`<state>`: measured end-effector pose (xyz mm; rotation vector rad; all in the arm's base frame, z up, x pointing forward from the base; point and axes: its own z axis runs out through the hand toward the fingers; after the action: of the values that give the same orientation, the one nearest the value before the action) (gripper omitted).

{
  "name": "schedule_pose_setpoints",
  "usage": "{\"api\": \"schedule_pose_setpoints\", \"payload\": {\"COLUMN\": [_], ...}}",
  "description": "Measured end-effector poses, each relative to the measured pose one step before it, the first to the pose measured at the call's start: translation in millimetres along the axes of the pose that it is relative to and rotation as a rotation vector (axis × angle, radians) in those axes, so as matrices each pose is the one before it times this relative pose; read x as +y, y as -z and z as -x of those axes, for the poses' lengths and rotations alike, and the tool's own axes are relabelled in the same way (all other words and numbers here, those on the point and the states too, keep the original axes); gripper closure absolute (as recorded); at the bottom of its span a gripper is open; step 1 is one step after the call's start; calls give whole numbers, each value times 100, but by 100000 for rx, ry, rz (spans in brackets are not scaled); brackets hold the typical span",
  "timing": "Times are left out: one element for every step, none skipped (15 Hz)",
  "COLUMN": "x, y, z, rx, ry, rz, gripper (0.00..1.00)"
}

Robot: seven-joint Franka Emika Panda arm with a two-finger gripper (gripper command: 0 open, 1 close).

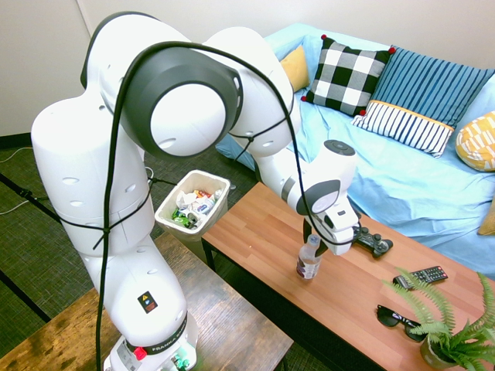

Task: Throw the bottle in the trash bin

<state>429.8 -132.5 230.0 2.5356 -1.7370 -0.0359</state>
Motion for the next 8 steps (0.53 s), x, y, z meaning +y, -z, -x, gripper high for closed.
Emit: {"api": "schedule_pose_setpoints", "payload": {"x": [-119,-88,-16,-18,-94,-357,-713,-1217], "y": [11,48,112,164,307,829,1634,2681], "z": [151,84,-21,-25,49,274,677,1354], "rx": [-33,41,72,-19,252,740,1607,2306], "ry": [302,216,18,-29,170,870,1953,2216], "rz": [-50,-110,-262,-441,-619,-1332,-1960,-1915], "gripper": [100,100,100,100,100,100,100,100]}}
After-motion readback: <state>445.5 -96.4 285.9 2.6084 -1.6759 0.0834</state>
